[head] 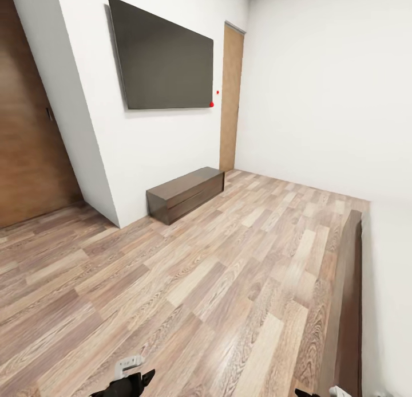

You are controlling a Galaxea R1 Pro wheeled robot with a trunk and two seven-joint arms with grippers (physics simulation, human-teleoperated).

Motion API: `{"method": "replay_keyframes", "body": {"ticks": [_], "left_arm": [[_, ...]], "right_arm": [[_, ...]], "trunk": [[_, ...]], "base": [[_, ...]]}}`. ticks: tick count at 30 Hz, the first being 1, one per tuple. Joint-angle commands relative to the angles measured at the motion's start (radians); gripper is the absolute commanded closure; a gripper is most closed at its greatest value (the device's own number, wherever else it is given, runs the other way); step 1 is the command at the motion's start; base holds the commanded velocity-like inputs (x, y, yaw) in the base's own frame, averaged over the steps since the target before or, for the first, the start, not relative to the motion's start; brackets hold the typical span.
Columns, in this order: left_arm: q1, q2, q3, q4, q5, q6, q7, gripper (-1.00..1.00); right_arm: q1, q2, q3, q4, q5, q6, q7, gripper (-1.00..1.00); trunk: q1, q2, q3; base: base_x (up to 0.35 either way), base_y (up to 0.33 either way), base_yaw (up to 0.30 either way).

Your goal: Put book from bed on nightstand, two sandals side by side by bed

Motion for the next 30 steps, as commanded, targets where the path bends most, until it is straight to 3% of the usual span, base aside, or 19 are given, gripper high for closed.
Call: {"method": "replay_keyframes", "body": {"ticks": [1, 6, 11, 30], "left_arm": [[-0.001, 0.000, -0.008, 0.002, 0.008, -0.004, -0.003, -1.00], [-0.001, 0.000, -0.010, 0.002, 0.008, -0.005, -0.002, -1.00], [-0.001, 0.000, -0.009, 0.001, 0.008, -0.005, -0.002, -1.00], [-0.001, 0.000, -0.008, 0.002, 0.008, -0.005, -0.002, -1.00]], "right_arm": [[-0.001, 0.000, 0.008, 0.003, -0.010, 0.001, 0.006, -1.00], [-0.001, 0.001, 0.009, 0.003, -0.008, 0.001, 0.003, -1.00], [-0.001, 0.024, 0.008, 0.004, 0.000, 0.001, 0.002, -1.00], [-0.001, 0.030, 0.007, 0.004, 0.001, 0.001, 0.003, -1.00]], "trunk": [[0.000, 0.000, -0.001], [0.000, 0.000, -0.001], [0.000, 0.000, -0.001], [0.000, 0.000, -0.001]], "base": [[0.000, 0.000, 0.054], [0.000, 0.000, 0.019], [0.069, 0.000, 0.003], [0.283, 0.000, 0.000]]}}
